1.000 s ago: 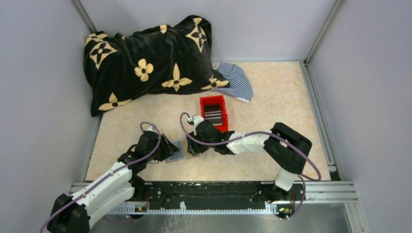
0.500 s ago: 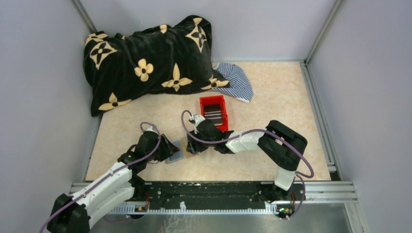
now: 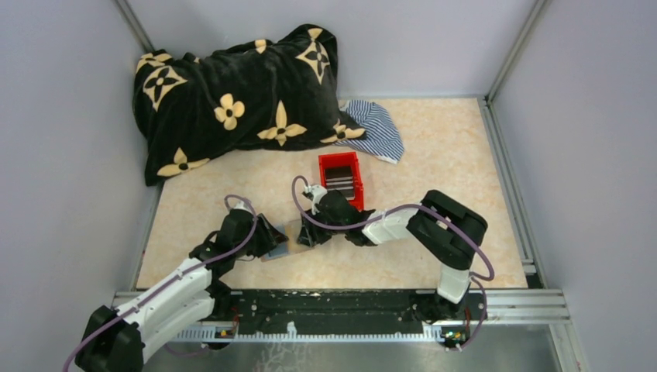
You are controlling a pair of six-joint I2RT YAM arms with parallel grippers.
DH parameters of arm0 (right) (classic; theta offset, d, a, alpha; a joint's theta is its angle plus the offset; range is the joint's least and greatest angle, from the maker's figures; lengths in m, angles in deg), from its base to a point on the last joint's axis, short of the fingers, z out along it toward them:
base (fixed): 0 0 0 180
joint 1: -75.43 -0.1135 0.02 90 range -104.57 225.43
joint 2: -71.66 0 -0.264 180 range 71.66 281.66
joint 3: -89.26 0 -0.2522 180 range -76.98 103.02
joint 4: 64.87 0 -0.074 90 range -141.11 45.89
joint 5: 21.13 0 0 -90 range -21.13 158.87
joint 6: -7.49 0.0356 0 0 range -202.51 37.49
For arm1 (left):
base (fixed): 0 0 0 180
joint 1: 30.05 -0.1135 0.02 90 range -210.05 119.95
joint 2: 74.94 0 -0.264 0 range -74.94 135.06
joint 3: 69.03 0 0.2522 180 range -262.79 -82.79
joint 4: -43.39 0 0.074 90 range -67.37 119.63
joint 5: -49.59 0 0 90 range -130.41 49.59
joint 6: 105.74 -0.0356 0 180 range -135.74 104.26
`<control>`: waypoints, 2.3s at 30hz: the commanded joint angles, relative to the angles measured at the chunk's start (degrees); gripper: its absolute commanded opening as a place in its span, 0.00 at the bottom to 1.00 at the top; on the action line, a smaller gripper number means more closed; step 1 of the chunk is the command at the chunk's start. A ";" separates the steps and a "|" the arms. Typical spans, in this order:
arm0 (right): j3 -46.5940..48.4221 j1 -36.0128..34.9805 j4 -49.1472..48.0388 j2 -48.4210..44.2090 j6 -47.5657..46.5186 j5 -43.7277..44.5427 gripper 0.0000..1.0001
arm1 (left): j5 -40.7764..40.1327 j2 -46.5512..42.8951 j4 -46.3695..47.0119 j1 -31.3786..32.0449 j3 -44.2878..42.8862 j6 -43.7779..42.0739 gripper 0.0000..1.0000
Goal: Take the credit cards out of the card holder
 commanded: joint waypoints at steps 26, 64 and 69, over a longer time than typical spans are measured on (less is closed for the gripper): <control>3.52 -0.62 -19.52 6.29 7.85 -17.05 0.14 | -0.07 -2.01 -3.22 0.13 3.51 -0.82 0.49; 20.42 0.26 -6.10 15.53 0.46 -10.37 0.15 | -5.49 -10.12 -8.92 0.15 -13.00 -11.61 0.57; 18.73 0.35 -5.60 14.67 0.55 -9.42 0.15 | -9.97 -8.01 -8.34 0.14 -9.35 -8.66 0.56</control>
